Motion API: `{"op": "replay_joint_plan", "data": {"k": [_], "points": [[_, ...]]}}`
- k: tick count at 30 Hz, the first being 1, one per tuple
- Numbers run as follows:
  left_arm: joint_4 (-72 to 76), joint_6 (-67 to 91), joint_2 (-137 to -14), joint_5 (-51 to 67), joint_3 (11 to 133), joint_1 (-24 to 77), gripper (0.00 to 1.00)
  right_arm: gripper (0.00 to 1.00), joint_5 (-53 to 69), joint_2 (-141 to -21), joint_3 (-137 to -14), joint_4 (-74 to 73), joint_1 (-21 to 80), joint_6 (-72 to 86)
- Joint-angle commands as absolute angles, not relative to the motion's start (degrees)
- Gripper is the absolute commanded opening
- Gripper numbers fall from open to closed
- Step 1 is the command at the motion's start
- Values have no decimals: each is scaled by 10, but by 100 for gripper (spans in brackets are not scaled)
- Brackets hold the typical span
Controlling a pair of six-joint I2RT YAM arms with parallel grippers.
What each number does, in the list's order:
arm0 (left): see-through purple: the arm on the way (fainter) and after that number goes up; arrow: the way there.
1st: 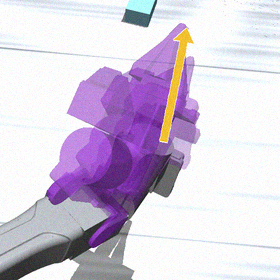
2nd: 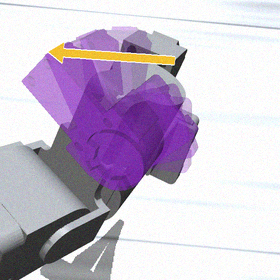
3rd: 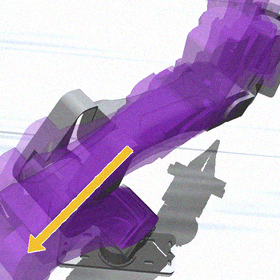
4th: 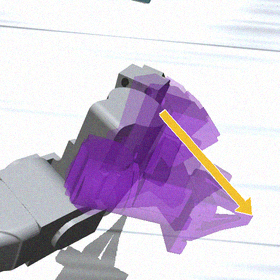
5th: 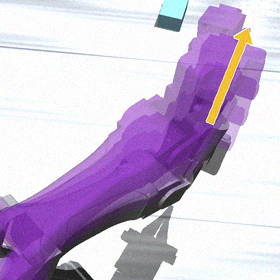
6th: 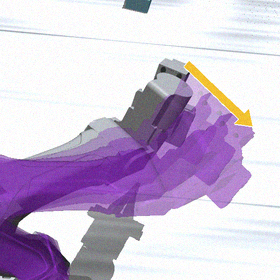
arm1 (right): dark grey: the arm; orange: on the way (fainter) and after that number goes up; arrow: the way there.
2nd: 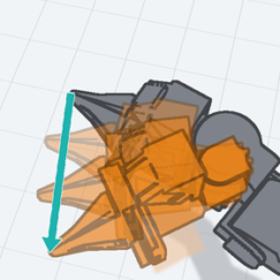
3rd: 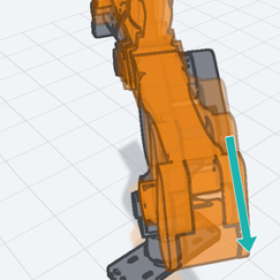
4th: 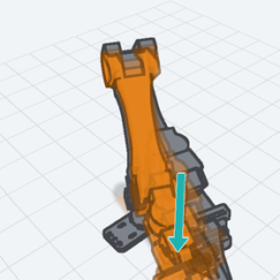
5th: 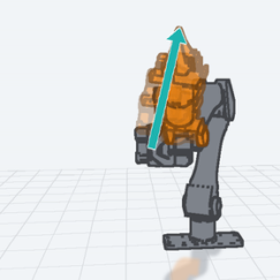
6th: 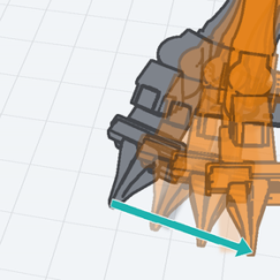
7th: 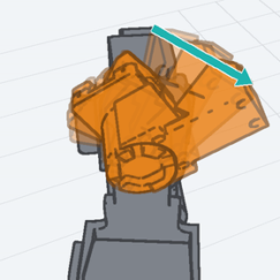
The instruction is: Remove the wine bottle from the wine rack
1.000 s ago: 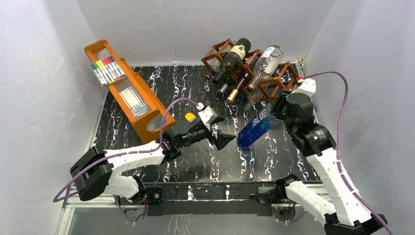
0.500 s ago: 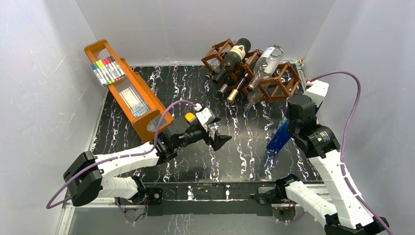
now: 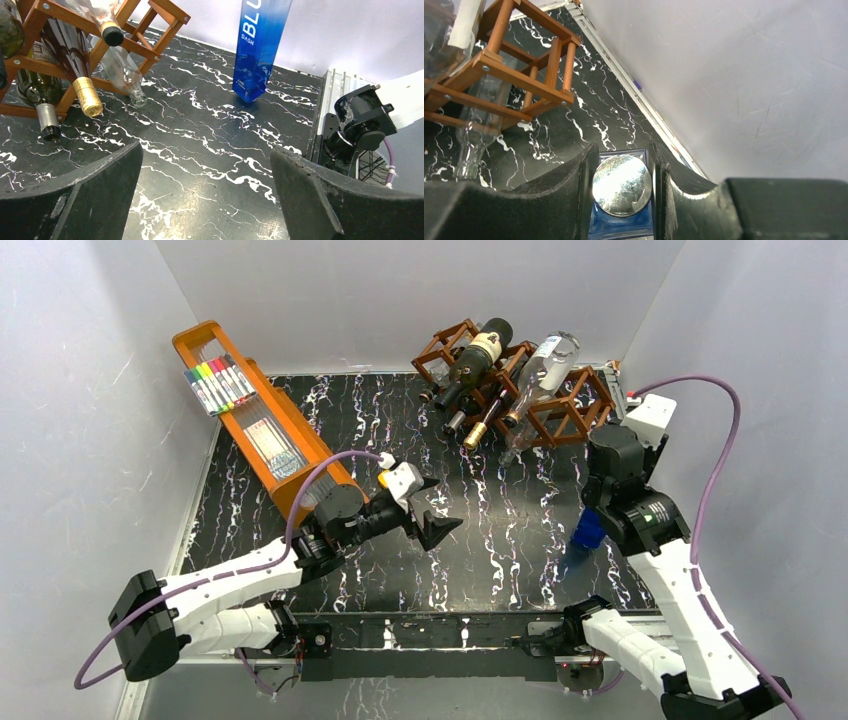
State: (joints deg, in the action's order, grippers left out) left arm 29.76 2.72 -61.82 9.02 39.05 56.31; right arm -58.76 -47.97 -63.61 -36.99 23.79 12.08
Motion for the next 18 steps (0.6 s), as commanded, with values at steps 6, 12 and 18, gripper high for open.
{"op": "replay_joint_plan", "data": {"k": [6, 12, 18], "points": [[276, 23, -548, 99, 374, 561, 98, 0, -474, -528, -685, -213, 40, 104], [264, 16, -519, 100, 367, 561, 98, 0, -430, -567, -698, -208, -31, 141], [253, 13, -499, 99, 370, 561, 98, 0, -395, -576, -678, -180, -85, 155]]}}
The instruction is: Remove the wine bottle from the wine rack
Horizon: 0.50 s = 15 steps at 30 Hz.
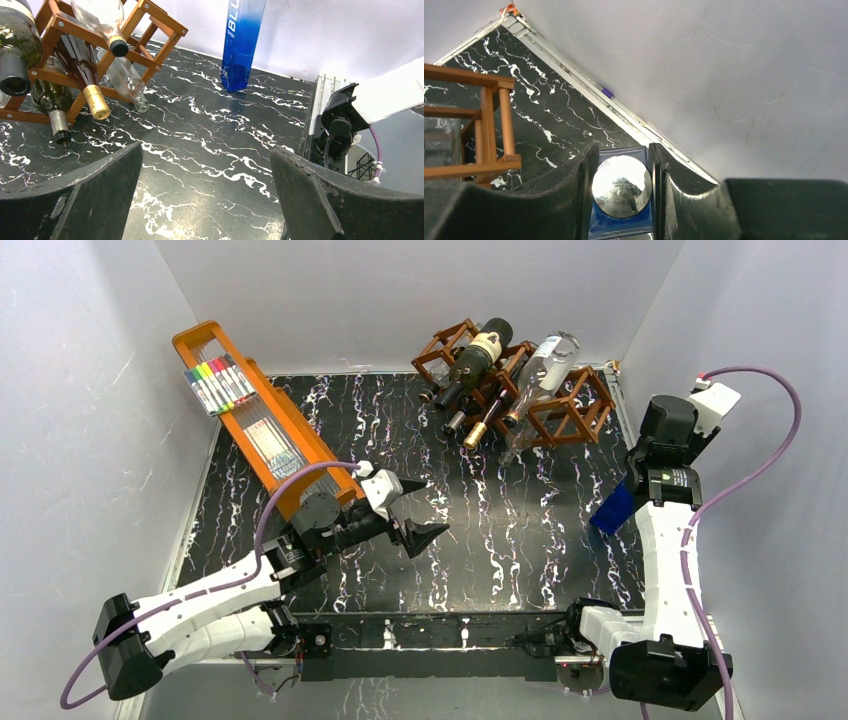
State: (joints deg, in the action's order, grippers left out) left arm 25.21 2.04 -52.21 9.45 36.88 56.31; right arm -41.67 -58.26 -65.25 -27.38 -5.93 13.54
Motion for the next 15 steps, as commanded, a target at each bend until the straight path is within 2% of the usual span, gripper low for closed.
{"op": "replay_joint_plan", "data": {"k": [1, 8, 11, 15], "points": [[252, 14, -495, 98, 370, 561, 98, 0, -390, -580, -678, -182, -89, 157], [260, 16, -480, 100, 354, 562, 98, 0, -373, -585, -667, -185, -92, 149], [266, 15, -477, 100, 347, 562, 98, 13, -357, -585, -663, -188, -92, 139], [261, 5, -478, 107, 352, 561, 98, 15, -332, -588, -672, -212, -92, 139]]}}
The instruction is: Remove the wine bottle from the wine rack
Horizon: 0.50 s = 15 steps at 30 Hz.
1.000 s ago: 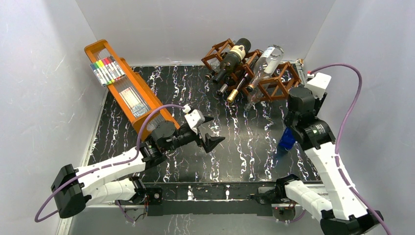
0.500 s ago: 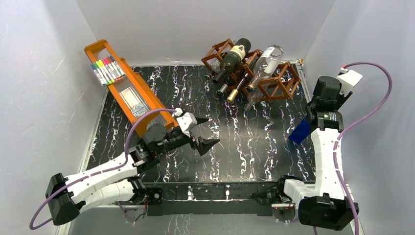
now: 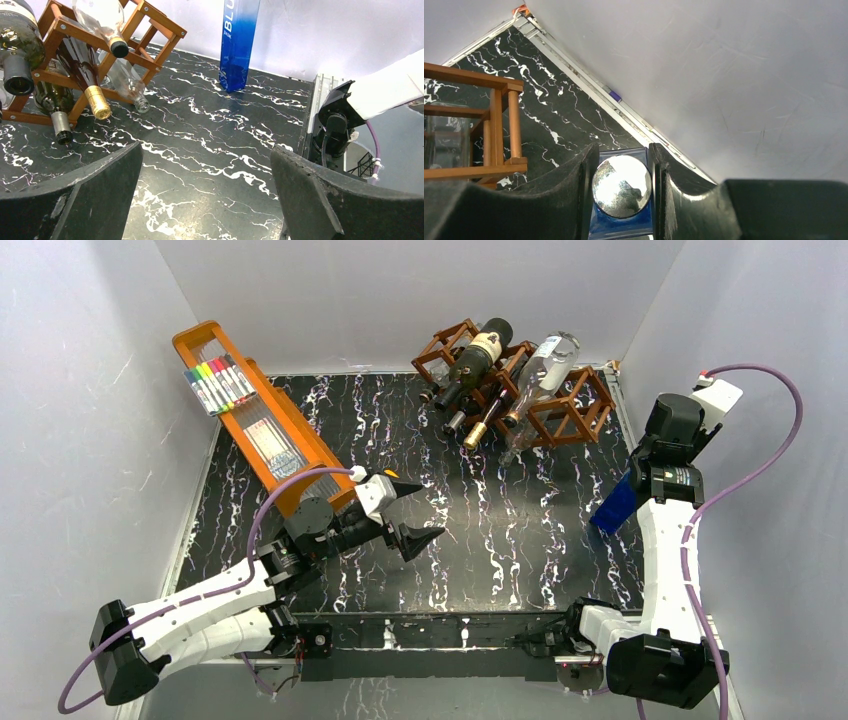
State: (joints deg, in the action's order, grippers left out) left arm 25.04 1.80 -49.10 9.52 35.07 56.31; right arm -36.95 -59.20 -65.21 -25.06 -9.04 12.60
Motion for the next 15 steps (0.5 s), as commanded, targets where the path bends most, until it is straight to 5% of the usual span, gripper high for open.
{"op": "replay_joint_plan", "data": {"k": [1, 15], "points": [[261, 2, -479, 110, 353, 561, 98, 16, -328, -587, -672, -218, -92, 139], [266, -1, -488, 115, 359, 561, 98, 36, -307, -542, -638, -230, -92, 142]]}}
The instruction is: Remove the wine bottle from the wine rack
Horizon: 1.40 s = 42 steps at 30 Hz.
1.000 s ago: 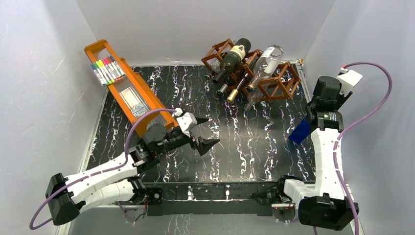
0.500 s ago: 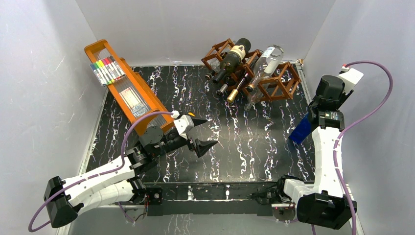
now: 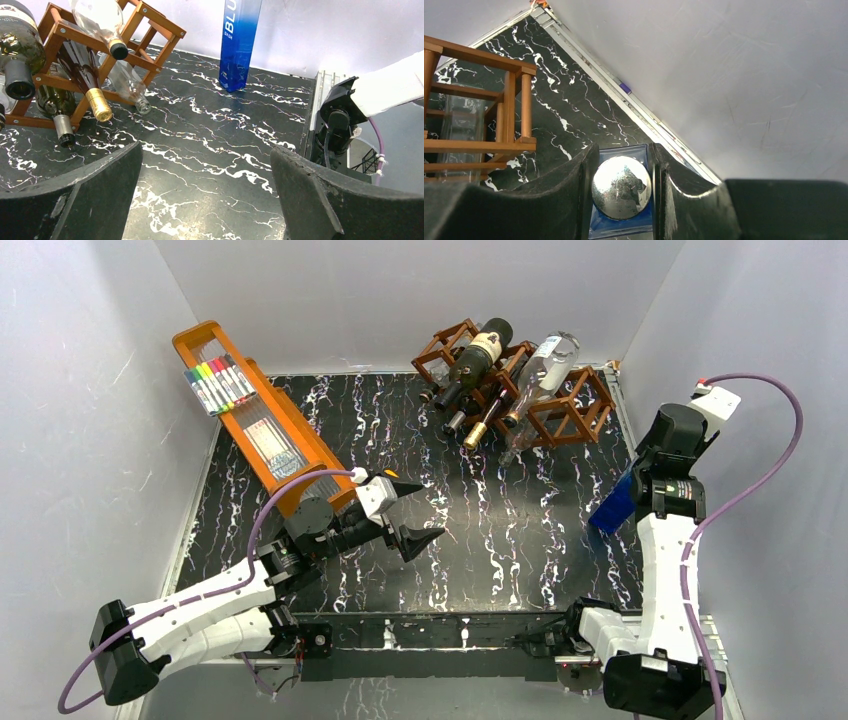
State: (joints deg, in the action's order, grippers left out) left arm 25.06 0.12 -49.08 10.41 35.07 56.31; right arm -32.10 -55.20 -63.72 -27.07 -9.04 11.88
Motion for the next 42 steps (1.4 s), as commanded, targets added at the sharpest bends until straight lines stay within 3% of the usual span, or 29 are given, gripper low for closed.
{"op": "replay_joint_plan", "data": {"k": [1, 5, 9, 18, 23, 31, 42], "points": [[264, 0, -488, 116, 359, 561, 98, 36, -307, -545, -642, -232, -93, 143], [257, 1, -488, 116, 363, 561, 98, 42, -310, -549, -651, -242, -92, 143], [255, 4, -485, 112, 364, 561, 98, 58, -312, -541, -659, -254, -92, 148], [229, 15, -493, 110, 386, 562, 98, 79, -310, -525, -700, -290, -93, 153], [208, 29, -508, 109, 413, 561, 98, 98, -302, -505, -721, -296, -92, 150], [180, 59, -530, 89, 436, 561, 98, 98, -245, -499, -759, -290, -41, 108], [174, 107, -572, -1, 448, 561, 98, 98, -160, -558, -779, -261, 146, 41]]}}
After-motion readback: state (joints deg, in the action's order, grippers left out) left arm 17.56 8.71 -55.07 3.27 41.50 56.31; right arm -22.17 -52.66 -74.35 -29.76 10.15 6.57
